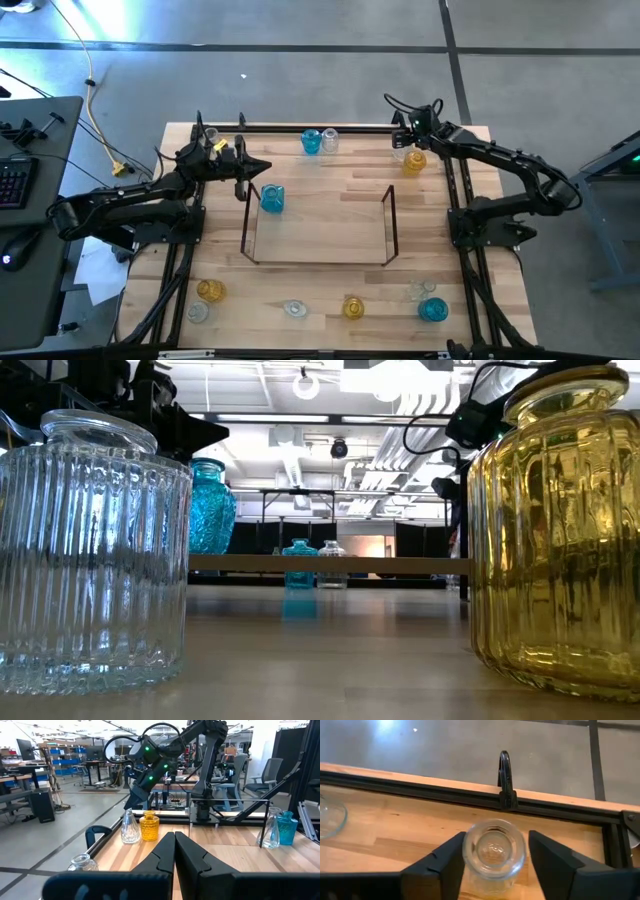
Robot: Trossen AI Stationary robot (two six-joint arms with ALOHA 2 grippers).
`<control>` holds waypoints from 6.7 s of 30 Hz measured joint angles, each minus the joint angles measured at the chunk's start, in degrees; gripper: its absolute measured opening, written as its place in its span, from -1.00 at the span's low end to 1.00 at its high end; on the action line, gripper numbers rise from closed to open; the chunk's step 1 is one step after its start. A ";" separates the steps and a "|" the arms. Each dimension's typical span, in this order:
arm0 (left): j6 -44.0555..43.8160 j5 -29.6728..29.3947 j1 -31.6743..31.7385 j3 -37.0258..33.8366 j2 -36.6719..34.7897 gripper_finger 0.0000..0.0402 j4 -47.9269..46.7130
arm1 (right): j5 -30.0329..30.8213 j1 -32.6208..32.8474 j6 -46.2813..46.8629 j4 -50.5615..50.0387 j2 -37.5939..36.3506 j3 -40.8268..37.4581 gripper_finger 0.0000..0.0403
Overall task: Sort vases onto shelf
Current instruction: Put the top right transparent vase on the shelf, then put the bottom left yellow vase on the shelf
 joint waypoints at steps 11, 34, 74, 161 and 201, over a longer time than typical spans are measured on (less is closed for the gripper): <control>-0.44 0.00 0.00 0.00 0.00 -1.00 0.01 | -0.52 0.00 -1.99 0.60 -0.09 0.00 -0.40; -1.09 -0.28 0.00 0.00 0.02 -1.00 0.34 | -1.82 28.12 -6.61 -5.17 1.67 21.96 -0.40; -1.55 -0.52 -0.02 0.00 0.02 -1.00 0.47 | -9.79 44.63 -14.21 -13.94 38.82 55.06 -0.40; 1.80 -0.57 -6.21 12.92 -17.13 -1.00 -37.83 | 16.02 66.40 -15.70 2.42 -7.38 8.48 -1.00; -15.62 -31.26 -45.00 50.81 -2.24 -1.00 -102.97 | 18.25 64.22 -27.90 31.81 -12.94 -6.43 -1.00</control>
